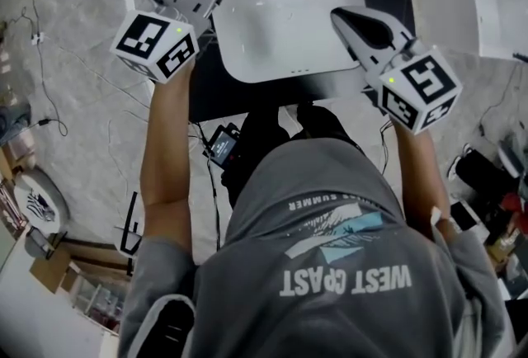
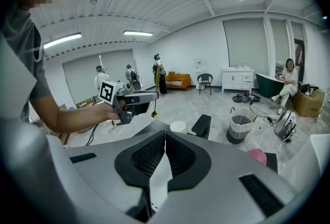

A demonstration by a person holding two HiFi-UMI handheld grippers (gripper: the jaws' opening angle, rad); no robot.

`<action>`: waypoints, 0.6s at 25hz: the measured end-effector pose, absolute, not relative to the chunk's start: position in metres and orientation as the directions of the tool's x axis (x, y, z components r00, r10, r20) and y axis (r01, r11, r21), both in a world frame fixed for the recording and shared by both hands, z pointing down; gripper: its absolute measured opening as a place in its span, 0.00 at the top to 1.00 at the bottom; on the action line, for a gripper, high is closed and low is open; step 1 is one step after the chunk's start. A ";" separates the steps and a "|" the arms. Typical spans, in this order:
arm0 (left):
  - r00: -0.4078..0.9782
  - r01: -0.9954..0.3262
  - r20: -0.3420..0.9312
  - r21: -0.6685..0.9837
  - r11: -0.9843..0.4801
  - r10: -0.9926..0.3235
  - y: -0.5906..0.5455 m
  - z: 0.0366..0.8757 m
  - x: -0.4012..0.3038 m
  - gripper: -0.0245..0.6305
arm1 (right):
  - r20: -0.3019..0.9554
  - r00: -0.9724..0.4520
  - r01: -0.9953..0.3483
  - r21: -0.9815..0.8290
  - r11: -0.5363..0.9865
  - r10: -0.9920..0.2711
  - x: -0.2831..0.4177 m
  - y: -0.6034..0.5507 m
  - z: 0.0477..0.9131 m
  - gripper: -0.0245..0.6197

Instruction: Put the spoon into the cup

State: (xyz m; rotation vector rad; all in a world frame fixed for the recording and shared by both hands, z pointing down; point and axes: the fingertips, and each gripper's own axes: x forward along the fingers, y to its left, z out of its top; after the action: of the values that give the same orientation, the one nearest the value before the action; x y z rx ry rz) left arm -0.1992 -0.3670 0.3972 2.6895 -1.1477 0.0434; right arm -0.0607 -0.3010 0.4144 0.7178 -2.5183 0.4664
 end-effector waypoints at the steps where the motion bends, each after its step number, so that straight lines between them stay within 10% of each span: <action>1: 0.696 -0.716 0.115 0.187 -0.673 -0.709 -0.369 0.400 -0.199 0.96 | 0.531 -0.747 -0.564 -0.190 0.803 -0.399 -0.061 -0.301 0.416 0.91; 15: 0.704 -0.709 0.139 0.186 -0.680 -0.696 -0.389 0.450 -0.200 0.96 | 0.573 -0.721 -0.593 -0.217 0.775 -0.390 -0.056 -0.291 0.446 0.91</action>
State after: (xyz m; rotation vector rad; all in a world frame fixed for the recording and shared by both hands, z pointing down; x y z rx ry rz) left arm -0.1996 -0.3892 0.4496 2.6867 -1.1254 0.0837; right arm -0.0557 -0.2912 0.4463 0.7354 -2.4585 0.5340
